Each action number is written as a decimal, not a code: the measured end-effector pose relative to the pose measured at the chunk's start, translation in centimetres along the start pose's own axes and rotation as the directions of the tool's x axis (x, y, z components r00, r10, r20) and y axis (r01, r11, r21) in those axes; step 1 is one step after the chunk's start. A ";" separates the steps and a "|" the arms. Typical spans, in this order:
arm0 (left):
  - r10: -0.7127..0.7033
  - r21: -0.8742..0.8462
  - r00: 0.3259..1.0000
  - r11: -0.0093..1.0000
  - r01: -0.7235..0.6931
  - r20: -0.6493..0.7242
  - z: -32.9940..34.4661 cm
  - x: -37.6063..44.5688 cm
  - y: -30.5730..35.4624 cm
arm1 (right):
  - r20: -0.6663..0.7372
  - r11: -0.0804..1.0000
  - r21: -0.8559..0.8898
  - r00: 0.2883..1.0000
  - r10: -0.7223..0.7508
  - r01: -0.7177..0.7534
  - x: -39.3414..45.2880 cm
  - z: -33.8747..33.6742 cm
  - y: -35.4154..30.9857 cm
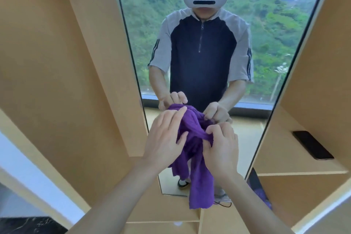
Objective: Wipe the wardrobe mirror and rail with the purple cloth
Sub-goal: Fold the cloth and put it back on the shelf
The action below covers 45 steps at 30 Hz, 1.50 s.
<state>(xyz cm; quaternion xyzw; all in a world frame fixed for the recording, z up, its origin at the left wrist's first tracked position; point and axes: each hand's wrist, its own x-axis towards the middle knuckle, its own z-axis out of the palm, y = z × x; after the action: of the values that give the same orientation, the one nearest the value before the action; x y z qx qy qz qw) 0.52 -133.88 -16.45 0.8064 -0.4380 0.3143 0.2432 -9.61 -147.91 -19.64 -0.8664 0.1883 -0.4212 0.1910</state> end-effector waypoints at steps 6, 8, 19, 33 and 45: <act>-0.079 0.011 0.997 0.997 0.079 0.023 2.4 -0.8 0.7 | -0.073 1.000 0.019 0.997 -0.006 0.007 1.4 -1.6 2.0; -0.112 -0.012 0.993 0.994 0.112 0.022 2.9 -0.8 1.4 | -0.089 0.999 0.026 0.996 -0.026 0.029 1.8 -2.3 2.4; -0.230 -0.447 0.973 0.871 0.204 -0.004 4.3 1.4 7.5 | -0.220 0.933 0.346 0.957 0.187 -0.103 2.3 -8.9 5.4; -0.396 -0.284 0.918 0.883 0.374 -0.022 2.2 1.9 8.7 | -0.203 0.806 0.577 0.933 0.299 -0.132 4.7 -10.2 10.0; -0.351 -0.285 0.934 0.890 0.357 0.074 2.3 1.4 7.2 | 0.034 0.629 0.747 0.957 0.290 -0.217 3.5 -11.3 10.0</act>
<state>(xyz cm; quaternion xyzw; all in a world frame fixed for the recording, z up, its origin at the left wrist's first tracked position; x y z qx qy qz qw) -4.34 -139.80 -16.18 0.8307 -0.3281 0.1880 0.4086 -18.29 -160.16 -15.77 -0.6579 0.1285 -0.4682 0.5757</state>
